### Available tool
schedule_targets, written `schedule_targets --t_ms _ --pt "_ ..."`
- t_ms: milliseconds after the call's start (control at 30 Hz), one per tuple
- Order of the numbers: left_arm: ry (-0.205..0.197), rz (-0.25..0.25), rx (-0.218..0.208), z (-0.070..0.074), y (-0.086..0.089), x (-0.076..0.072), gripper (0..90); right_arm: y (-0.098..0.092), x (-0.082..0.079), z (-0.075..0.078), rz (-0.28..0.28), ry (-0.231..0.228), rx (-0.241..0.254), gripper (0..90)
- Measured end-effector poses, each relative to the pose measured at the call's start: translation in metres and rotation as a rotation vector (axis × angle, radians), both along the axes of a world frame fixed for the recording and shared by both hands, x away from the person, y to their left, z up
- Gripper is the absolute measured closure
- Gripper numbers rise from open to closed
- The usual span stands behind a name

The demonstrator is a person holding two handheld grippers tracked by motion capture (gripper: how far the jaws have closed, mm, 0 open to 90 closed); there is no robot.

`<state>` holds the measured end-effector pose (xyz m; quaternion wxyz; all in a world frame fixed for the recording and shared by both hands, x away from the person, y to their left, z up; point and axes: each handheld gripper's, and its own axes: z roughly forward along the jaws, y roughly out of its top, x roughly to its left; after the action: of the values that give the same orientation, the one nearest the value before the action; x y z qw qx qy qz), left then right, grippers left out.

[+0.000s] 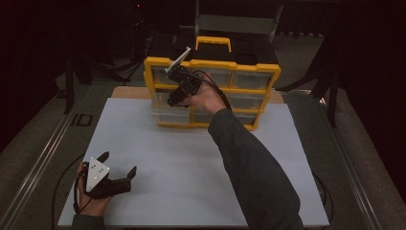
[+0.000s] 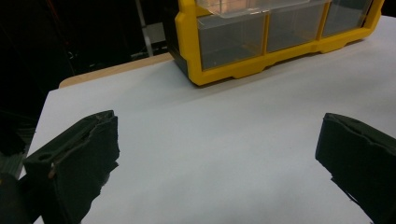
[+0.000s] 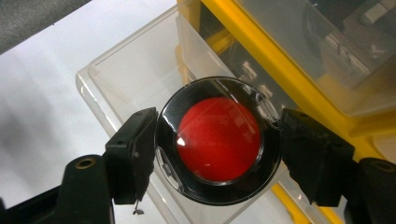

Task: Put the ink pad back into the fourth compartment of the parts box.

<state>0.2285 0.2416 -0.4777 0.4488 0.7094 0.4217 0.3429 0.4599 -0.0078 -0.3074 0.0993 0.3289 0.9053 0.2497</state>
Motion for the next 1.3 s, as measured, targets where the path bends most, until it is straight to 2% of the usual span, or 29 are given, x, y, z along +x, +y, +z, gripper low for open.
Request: schedule_targets --t_ms 233,300,367,467,633,767,1267,1300 --pt "0.0 0.0 0.0 0.0 0.0 0.0 0.3 -0.002 0.001 -0.002 -0.005 0.01 0.008 29.6" --pt "0.0 0.001 -0.002 0.0 0.0 0.0 0.3 -0.002 0.002 -0.002 -0.008 0.003 0.03 16.6" --pt "0.0 0.001 -0.001 0.0 0.0 0.0 0.3 -0.003 0.002 -0.001 -0.01 -0.001 0.052 12.7" --pt "0.0 0.001 -0.001 0.0 0.0 0.0 0.3 -0.006 0.001 0.002 -0.013 -0.012 0.059 10.3" --pt "0.0 0.001 0.0 0.0 0.0 0.0 0.3 -0.011 -0.001 0.006 -0.004 -0.024 0.062 9.9" --pt "0.0 0.001 0.0 0.0 0.0 0.0 0.3 -0.014 -0.005 0.007 0.027 -0.025 0.041 9.9" --pt "0.0 0.001 0.003 0.0 -0.001 0.0 0.3 -0.024 -0.021 0.01 0.132 -0.034 0.017 10.4" --pt "0.0 0.001 0.003 0.0 -0.001 0.0 0.3 -0.025 -0.023 0.009 0.146 -0.035 0.011 12.4"
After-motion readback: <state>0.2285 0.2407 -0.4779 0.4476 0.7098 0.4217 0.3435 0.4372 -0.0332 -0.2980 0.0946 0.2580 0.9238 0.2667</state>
